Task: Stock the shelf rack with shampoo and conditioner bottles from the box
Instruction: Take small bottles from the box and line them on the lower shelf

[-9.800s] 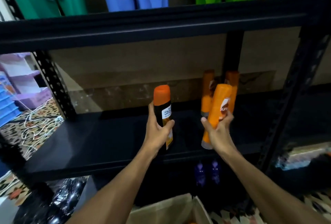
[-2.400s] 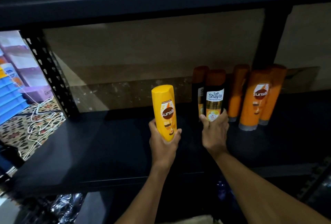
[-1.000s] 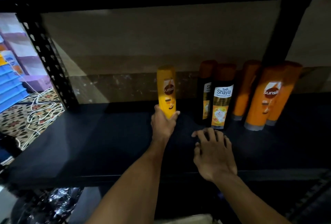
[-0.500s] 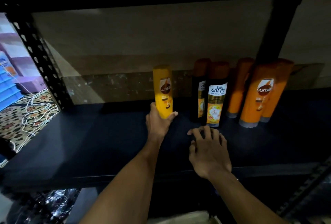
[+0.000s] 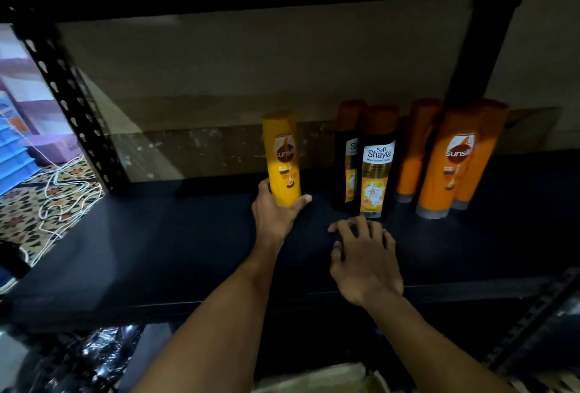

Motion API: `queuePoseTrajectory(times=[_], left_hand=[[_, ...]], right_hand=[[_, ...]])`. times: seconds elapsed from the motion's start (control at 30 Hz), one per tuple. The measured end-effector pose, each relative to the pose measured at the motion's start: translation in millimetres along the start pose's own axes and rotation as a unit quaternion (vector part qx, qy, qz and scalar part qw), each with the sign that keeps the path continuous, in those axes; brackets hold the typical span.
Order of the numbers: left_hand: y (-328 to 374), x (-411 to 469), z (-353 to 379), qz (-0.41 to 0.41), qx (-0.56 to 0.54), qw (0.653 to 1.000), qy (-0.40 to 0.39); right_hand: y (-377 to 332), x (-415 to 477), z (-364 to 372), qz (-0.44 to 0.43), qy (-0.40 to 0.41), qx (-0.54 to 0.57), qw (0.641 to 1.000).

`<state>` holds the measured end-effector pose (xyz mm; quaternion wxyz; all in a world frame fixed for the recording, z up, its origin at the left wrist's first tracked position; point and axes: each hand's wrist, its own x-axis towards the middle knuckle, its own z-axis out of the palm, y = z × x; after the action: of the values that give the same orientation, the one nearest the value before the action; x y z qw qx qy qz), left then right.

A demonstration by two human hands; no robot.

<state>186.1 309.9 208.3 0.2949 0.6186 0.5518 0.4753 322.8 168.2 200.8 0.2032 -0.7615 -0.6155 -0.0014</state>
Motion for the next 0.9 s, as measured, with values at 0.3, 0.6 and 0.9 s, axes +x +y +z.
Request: queuePoseTrajectory(times=[0.3, 0.6, 0.9], left_hand=[[1.3, -77.6, -47.6, 0.032, -0.032, 0.999, -0.007], [-26.3, -248.6, -121.4, 0.125, 0.005, 0.992, -0.013], [-109.8, -371.6, -135.6, -0.095, 0.023, 0.992, -0.075]], right_hand=[[-0.9, -12.9, -6.2, 0.003, 0.041, 0.047, 0.998], [-11.8, -136.6, -3.8, -0.068, 0.133, 0.172, 0.974], [15.4, -281.4, 61.6, 0.059, -0.025, 0.165, 0.984]])
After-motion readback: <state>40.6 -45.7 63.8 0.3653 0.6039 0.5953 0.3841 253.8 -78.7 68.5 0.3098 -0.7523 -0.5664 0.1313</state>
